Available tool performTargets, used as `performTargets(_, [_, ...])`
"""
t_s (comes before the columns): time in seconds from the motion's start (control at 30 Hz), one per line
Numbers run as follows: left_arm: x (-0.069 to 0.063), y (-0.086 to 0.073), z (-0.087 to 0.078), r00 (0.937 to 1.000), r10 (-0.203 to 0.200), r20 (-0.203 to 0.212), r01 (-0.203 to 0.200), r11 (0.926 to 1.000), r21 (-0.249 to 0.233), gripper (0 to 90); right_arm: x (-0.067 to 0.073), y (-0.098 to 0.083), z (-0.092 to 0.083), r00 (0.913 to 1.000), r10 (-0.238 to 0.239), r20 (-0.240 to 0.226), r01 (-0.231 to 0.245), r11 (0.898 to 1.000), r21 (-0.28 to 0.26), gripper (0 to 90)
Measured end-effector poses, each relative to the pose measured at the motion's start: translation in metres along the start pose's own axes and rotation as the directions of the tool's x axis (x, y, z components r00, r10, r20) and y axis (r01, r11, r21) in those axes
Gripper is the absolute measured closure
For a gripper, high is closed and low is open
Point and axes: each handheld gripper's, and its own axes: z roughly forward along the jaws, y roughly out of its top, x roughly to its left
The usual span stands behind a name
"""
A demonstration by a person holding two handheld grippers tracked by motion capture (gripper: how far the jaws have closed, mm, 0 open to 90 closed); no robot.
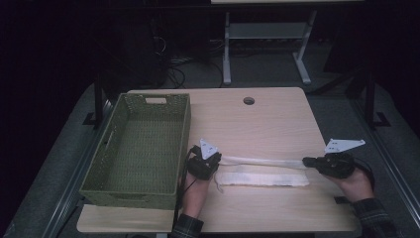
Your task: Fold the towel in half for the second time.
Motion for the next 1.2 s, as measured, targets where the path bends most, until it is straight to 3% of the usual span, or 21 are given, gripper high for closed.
performTargets(0.1, [-0.004, -0.002, -0.003, 0.9998, 0.017, -0.004, -0.017, 0.9998, 0.003, 85.9, 0.003, -0.003, -0.003, 1.0, 0.0, -0.007, 0.0, 1.0, -0.002, 86.0])
performTargets(0.5, [-0.014, -0.018, -0.012, 0.9998, 0.016, 0.015, -0.016, 0.9998, 0.011, 85.9, 0.012, -0.014, -0.009, 0.9995, 0.003, -0.031, -0.003, 1.0, 0.015, 85.8])
performTargets(0.77, [-0.023, -0.024, -0.017, 0.9995, 0.032, 0.002, -0.032, 0.9992, 0.026, 85.8, 0.02, -0.021, -0.015, 0.999, 0.012, -0.044, -0.011, 1.0, 0.013, 85.4])
performTargets(1.1, [-0.025, -0.034, -0.018, 0.9997, 0.012, 0.019, -0.013, 0.998, 0.061, 84.9, 0.029, -0.028, -0.016, 0.9972, -0.004, -0.075, 0.007, 0.999, 0.043, 84.3])
performTargets(1.2, [-0.024, -0.032, -0.022, 0.9996, 0.0, 0.029, -0.001, 0.9989, 0.046, 78.2, 0.03, -0.029, -0.018, 0.997, 0.007, -0.077, -0.004, 0.999, 0.037, 77.2])
